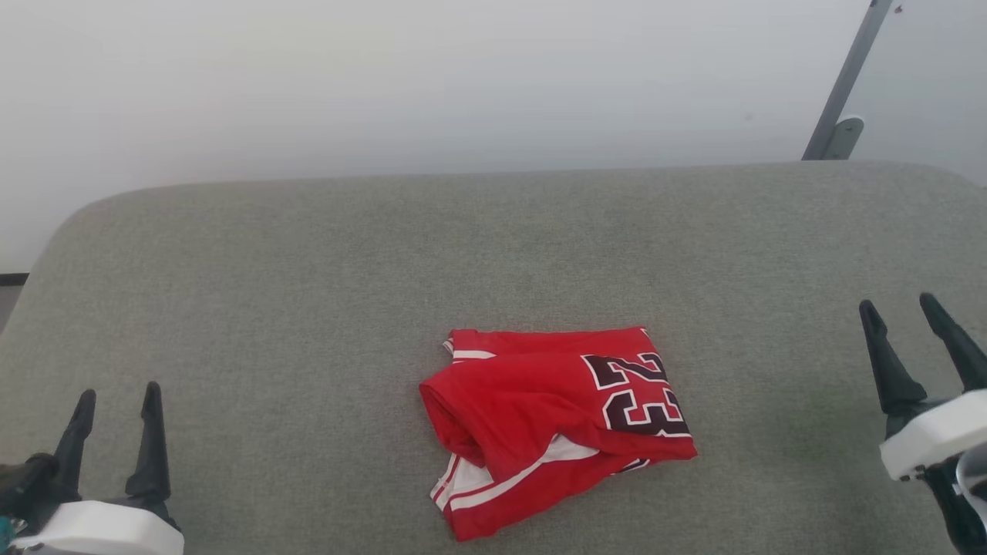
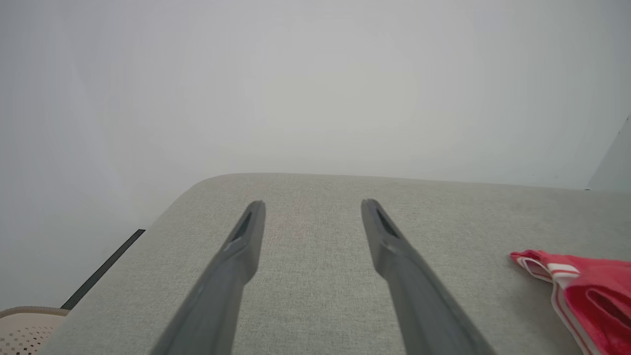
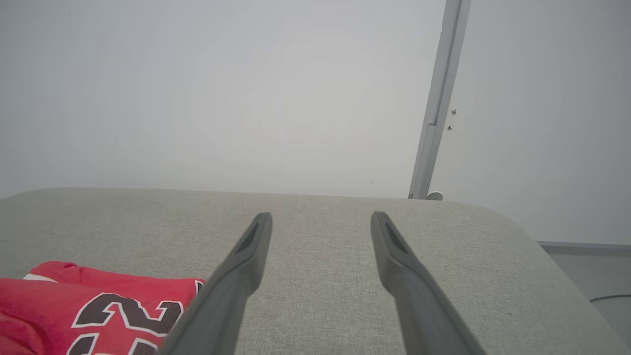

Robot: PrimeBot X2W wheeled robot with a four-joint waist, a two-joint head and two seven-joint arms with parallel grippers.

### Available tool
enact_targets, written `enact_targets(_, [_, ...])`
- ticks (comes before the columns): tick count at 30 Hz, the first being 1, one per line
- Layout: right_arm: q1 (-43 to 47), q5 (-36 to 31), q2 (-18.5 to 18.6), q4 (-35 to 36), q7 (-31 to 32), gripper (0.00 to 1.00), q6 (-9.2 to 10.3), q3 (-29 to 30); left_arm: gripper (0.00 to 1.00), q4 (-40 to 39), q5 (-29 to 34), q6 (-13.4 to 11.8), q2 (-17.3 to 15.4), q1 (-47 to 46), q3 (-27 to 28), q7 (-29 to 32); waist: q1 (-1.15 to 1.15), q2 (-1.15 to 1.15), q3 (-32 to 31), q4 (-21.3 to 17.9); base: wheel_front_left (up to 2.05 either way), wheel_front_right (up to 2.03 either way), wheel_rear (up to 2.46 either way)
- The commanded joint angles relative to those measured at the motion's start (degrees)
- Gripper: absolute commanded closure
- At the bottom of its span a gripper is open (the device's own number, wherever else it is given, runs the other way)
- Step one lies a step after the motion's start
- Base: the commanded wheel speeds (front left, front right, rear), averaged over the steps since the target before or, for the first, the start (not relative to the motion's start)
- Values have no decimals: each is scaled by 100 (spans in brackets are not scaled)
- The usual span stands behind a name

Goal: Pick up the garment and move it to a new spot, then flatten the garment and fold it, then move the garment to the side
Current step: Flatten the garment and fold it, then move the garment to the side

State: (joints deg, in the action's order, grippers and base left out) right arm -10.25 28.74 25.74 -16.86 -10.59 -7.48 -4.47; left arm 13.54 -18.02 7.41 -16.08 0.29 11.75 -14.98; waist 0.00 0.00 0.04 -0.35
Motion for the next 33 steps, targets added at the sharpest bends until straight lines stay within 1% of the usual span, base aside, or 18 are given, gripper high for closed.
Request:
enact_targets(1, [79,-22,-49,-55,-94,0,-2,47,0,27,-81,9,-15,79,-1,-23,0,0,-16,-24,0,0,0])
enact_targets(13, [436,-50,-257,-139,-371,0,-2,258,0,38,-174,9,-89,177,43,-23,0,0,-61,-131,0,0,0])
enact_targets(24, [531,-50,-312,-148,-409,0,-2,308,0,64,-195,9,-105,159,-14,-23,0,0,-60,-175,0,0,0])
enact_targets(33, [536,-134,-315,-155,-318,0,-2,266,0,96,-164,9,-69,64,-60,-23,0,0,-37,-86,0,0,0])
